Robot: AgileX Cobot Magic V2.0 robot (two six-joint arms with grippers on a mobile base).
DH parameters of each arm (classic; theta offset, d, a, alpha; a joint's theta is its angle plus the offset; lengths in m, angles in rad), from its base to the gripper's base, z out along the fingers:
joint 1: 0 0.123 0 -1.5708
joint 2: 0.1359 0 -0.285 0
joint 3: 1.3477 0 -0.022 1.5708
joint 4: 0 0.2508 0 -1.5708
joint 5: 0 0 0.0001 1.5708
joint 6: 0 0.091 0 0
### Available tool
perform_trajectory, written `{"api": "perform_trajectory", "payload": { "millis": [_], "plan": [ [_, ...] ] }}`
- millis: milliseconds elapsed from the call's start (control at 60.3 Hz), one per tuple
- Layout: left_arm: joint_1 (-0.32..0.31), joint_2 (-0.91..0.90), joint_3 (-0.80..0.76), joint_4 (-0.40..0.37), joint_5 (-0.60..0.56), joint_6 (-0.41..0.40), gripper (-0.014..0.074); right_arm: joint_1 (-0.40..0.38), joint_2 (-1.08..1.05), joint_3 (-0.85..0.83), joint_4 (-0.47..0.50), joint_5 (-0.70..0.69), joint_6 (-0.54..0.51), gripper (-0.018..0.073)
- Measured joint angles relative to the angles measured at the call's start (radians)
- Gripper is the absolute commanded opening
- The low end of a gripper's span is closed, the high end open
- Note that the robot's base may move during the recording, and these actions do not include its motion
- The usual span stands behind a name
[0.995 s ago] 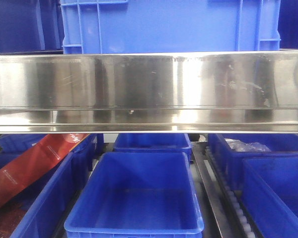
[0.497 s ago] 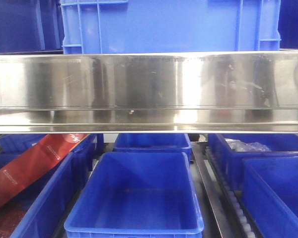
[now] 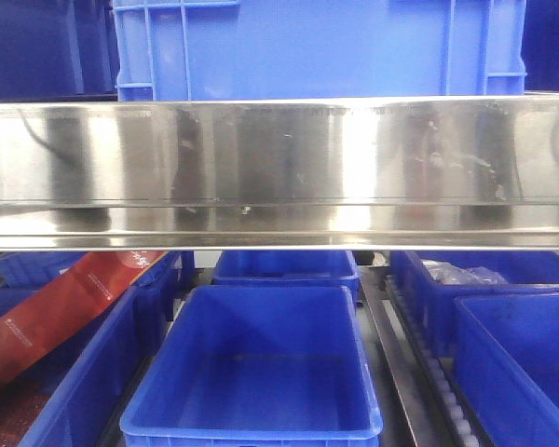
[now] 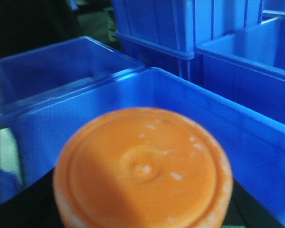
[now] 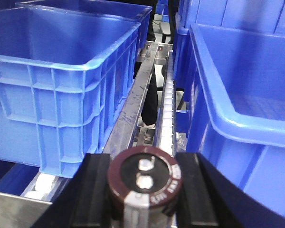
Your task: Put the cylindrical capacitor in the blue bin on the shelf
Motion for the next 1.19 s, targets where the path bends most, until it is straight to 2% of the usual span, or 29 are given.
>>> {"api": "perform_trajectory", "payload": {
  "millis": [116,182,249,414,464,729,862,1028,1194],
  "plan": [
    [-0.002,0.135,-0.094,-0.017,0.023,0.0,-0.0094,0.0,0.0,0.0,0.0,0.0,0.0,-0.0134],
    [-0.002,0.204,-0.129,-0.031,0.033,0.0,-0.0025,0.0,0.0,0.0,0.0,0.0,0.0,-0.0134],
    [-0.002,0.243,-0.14,-0.038,0.037,0.0,0.0097,0.0,0.0,0.0,0.0,0.0,0.0,-0.0134],
    [-0.002,0.295,-0.144,-0.042,0.049,0.0,0.0534,0.0,0.0,0.0,0.0,0.0,0.0,-0.0134],
    [-0.002,0.3,-0.144,-0.044,0.049,0.0,0.0629,0.0,0.0,0.0,0.0,0.0,0.0,-0.0134],
    [-0.002,0.28,-0.148,-0.046,0.091,0.0,0.0409,0.0,0.0,0.0,0.0,-0.019,0.0,-0.0134],
    [-0.002,0.226,-0.148,-0.046,0.154,0.0,0.0202,0.0,0.0,0.0,0.0,-0.019,0.0,-0.0134],
    [0.012,0.129,-0.151,-0.046,0.297,0.0,-0.0113,0.0,0.0,0.0,0.0,-0.019,0.0,-0.0134],
    [0.052,0.021,-0.125,-0.046,0.426,0.002,-0.0111,0.0,0.021,-0.025,0.0,-0.021,0.0,-0.0134]
  ]
}}
